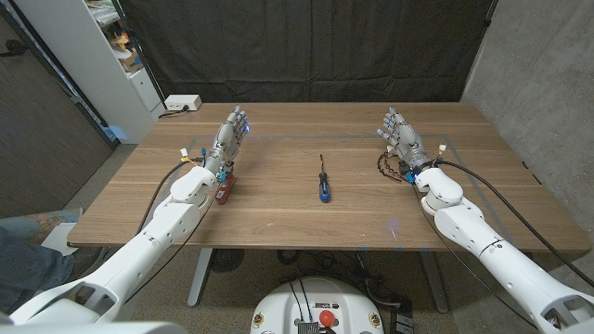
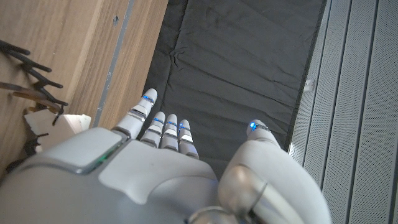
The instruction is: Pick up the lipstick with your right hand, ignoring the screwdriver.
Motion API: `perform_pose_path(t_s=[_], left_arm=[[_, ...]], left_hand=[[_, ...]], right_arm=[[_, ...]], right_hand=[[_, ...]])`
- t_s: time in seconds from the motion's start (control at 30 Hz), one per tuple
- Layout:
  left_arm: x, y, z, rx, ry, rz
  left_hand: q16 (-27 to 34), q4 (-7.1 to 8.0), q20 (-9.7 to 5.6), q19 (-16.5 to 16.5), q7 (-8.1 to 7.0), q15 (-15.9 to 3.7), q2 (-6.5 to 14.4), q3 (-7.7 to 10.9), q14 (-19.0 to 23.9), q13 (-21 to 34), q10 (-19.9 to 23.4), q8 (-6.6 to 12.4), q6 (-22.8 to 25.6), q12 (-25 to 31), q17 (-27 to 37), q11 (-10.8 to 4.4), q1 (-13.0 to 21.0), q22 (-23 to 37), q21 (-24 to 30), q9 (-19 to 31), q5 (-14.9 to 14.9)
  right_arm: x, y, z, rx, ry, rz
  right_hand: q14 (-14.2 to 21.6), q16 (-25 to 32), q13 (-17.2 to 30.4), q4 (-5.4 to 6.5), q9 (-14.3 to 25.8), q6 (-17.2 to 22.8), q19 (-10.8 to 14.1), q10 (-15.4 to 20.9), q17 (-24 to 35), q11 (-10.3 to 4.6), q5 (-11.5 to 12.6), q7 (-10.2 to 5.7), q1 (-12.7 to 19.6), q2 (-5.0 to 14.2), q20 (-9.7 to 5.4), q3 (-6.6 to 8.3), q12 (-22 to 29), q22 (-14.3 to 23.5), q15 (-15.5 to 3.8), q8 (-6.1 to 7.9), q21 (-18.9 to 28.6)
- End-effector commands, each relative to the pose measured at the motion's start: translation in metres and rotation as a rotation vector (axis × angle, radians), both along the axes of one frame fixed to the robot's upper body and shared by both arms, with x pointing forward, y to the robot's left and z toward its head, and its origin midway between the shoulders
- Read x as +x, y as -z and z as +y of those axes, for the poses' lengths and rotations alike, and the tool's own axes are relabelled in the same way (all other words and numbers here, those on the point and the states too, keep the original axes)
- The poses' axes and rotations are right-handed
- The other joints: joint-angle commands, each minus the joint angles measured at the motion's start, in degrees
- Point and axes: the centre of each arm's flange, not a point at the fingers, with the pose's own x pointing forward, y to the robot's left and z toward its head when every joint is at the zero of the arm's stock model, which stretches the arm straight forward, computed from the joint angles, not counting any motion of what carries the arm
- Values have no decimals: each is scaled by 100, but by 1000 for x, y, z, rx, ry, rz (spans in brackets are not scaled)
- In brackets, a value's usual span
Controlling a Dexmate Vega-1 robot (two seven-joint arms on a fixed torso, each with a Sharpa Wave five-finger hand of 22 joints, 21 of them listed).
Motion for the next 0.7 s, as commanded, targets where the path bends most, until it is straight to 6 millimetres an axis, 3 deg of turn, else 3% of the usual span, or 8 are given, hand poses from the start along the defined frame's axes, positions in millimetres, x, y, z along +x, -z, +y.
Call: perform_pose_path(t_s=[0.03, 0.7], left_arm=[[-4, 1, -1, 13, -1, -4], [-8, 3, -4, 16, 5, -7]], left_hand=[[33, -10, 21, -123, -6, 4, 32, 28, -145, 5, 15, 33, 38, 32, 14, -19, 43, 22, 9, 11, 57], [32, -33, 64, -161, -11, -3, 72, 40, -124, -4, 45, 28, 59, 38, 13, -20, 77, 23, -1, 12, 60]], right_arm=[[-10, 2, -5, 9, 13, -17], [-19, -1, -8, 1, 13, -34]], right_hand=[[37, 25, -10, -32, 15, 62, 49, 59, -6, -16, 31, -11, 81, -20, -18, 21, 54, 28, 2, 18, 39], [95, 39, -72, -56, 8, 90, 57, 99, -35, -16, 33, -23, 109, -3, -6, 23, 55, 29, -14, 13, 40]])
